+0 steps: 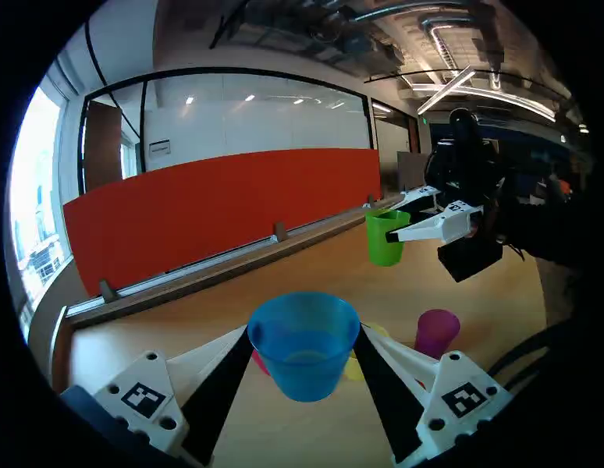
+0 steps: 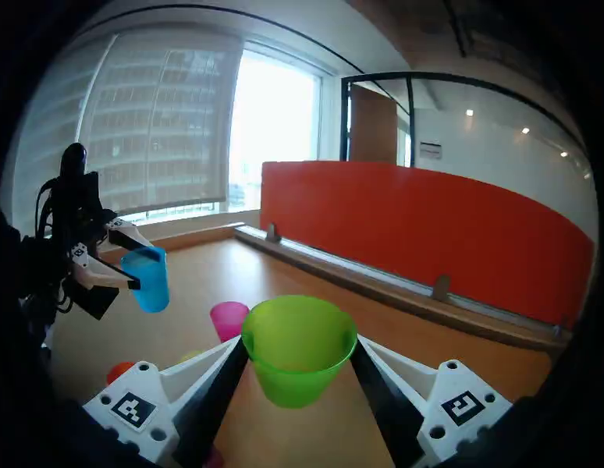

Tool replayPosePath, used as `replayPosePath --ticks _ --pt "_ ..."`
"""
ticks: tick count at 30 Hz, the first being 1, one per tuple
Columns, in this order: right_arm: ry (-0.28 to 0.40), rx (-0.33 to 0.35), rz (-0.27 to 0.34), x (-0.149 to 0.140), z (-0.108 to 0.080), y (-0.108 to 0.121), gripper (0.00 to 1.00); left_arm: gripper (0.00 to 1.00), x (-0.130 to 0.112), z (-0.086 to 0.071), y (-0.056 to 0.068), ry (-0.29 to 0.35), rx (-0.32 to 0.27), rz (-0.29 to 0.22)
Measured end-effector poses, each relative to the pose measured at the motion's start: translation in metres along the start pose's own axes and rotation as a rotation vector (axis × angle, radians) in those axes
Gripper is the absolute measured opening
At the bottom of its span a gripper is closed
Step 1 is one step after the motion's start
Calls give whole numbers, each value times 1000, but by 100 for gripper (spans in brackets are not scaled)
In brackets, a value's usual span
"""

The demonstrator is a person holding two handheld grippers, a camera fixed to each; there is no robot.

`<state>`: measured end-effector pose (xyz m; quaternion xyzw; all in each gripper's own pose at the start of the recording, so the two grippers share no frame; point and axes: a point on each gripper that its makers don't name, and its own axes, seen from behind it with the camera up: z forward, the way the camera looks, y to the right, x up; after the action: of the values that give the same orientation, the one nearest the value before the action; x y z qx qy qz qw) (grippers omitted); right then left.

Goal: Pour water

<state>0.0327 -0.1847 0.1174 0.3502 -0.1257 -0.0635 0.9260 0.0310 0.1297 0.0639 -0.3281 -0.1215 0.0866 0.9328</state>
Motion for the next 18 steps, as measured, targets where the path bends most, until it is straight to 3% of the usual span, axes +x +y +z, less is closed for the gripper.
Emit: replayPosePath --ticks 18 --pt "124 1 -4 33 -10 -12 93 87 18 -10 1 52 14 -12"
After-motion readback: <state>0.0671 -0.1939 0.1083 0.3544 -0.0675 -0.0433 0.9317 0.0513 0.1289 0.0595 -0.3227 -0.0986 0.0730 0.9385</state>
